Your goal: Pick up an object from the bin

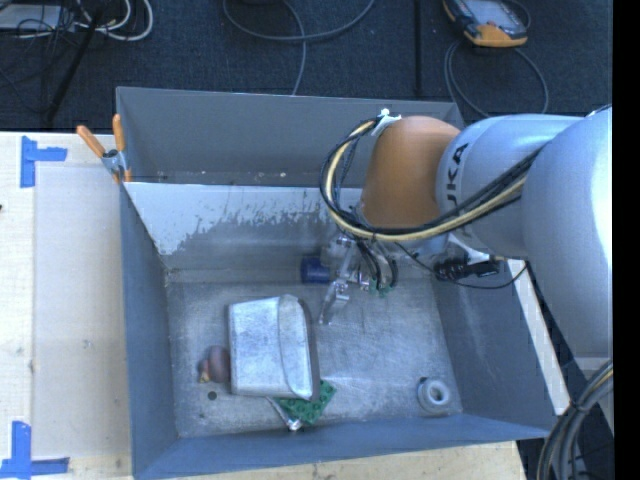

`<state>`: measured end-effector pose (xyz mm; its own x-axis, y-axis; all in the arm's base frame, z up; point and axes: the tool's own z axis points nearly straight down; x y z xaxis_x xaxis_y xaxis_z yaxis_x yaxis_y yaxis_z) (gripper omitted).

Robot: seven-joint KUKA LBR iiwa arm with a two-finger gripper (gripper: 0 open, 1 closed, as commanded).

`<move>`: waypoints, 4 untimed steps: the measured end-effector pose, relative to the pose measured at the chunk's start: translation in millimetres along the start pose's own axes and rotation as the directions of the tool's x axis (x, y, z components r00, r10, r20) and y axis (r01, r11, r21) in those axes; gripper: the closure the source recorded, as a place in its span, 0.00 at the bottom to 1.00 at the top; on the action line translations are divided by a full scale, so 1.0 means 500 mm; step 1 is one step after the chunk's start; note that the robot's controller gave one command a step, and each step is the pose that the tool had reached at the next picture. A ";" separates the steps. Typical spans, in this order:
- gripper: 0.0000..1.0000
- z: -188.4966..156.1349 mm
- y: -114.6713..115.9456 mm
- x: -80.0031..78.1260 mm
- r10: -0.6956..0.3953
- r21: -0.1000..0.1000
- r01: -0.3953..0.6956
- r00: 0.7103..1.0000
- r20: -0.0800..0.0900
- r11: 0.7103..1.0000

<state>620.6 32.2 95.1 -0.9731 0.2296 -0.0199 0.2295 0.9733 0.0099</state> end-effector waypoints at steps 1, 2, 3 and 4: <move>0.00 -0.020 0.001 -0.003 0.024 0.007 -0.024 1.000 -0.014 1.000; 0.00 0.006 -0.010 -0.007 0.136 0.008 -0.136 0.991 -0.005 0.991; 0.00 -0.022 0.021 0.049 0.187 0.013 -0.187 0.982 -0.020 0.982; 0.00 -0.004 0.049 0.022 0.358 0.016 -0.358 0.933 -0.015 0.933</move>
Offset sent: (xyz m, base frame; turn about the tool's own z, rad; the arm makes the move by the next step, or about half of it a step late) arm -0.0007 -0.0005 0.0082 0.0260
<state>615.6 58.5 97.2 -0.8264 0.5631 0.0001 0.5631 0.8264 0.0000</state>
